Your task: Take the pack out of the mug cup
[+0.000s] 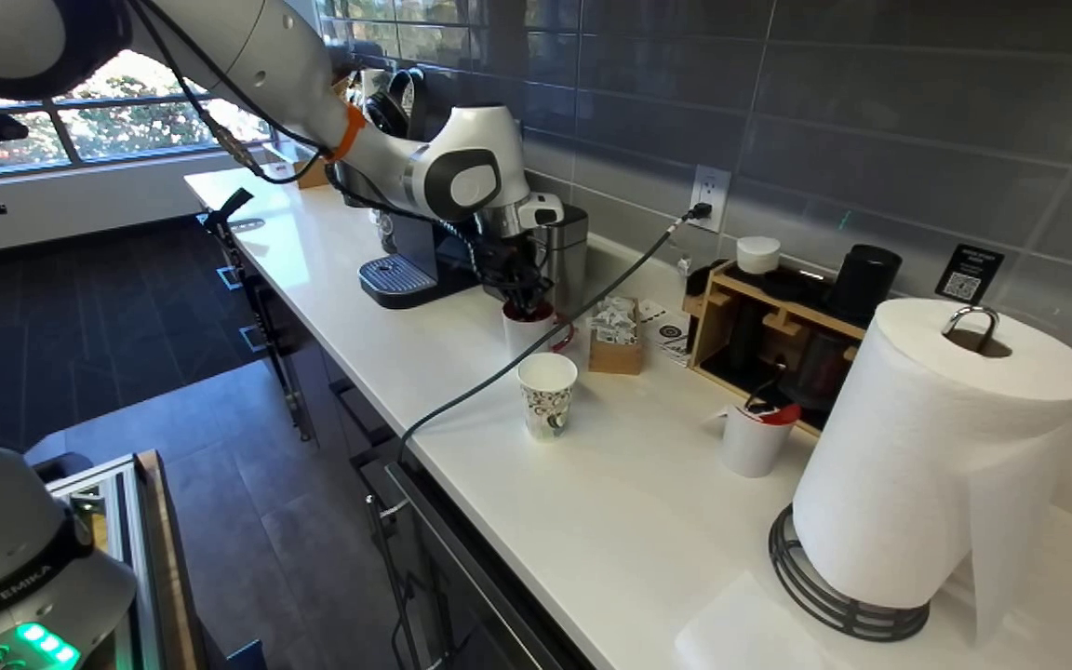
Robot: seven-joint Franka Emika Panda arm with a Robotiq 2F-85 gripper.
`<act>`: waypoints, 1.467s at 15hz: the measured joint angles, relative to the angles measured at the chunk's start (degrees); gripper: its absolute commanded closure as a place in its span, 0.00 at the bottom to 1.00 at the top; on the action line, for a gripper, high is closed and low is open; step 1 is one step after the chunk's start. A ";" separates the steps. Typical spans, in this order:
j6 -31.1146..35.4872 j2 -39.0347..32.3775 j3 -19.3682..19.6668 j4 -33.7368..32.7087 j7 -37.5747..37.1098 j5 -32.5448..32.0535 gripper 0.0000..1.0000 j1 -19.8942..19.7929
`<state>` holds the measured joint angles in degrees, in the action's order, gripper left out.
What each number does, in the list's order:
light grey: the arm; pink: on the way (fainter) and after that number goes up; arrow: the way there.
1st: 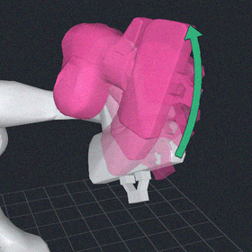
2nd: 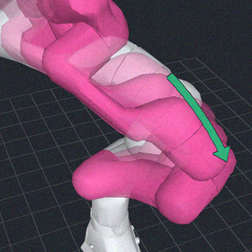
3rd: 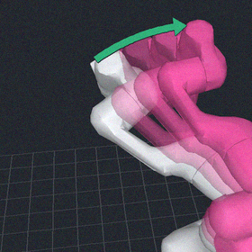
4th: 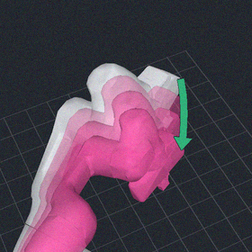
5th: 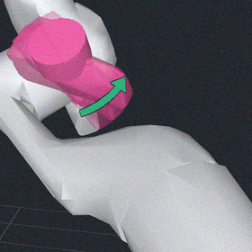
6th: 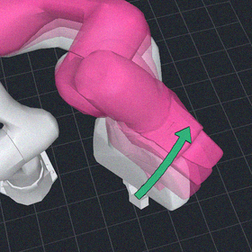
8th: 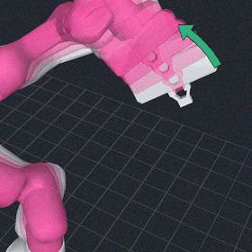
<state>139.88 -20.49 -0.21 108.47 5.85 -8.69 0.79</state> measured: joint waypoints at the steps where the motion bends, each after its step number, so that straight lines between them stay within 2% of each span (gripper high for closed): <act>1: 0.00 0.32 -0.07 0.24 0.01 0.45 1.00 -0.05; 7: 1.69 5.83 -0.29 5.99 2.80 4.42 1.00 -1.44; 11: 10.05 10.54 -1.65 12.90 10.70 12.36 1.00 -3.66; 15: 14.59 14.44 -3.55 17.93 21.37 25.21 1.00 -5.30; 22: 14.96 22.17 -2.24 22.86 39.30 56.36 1.00 -8.65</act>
<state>154.85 1.68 -2.45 131.32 45.15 47.67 -7.86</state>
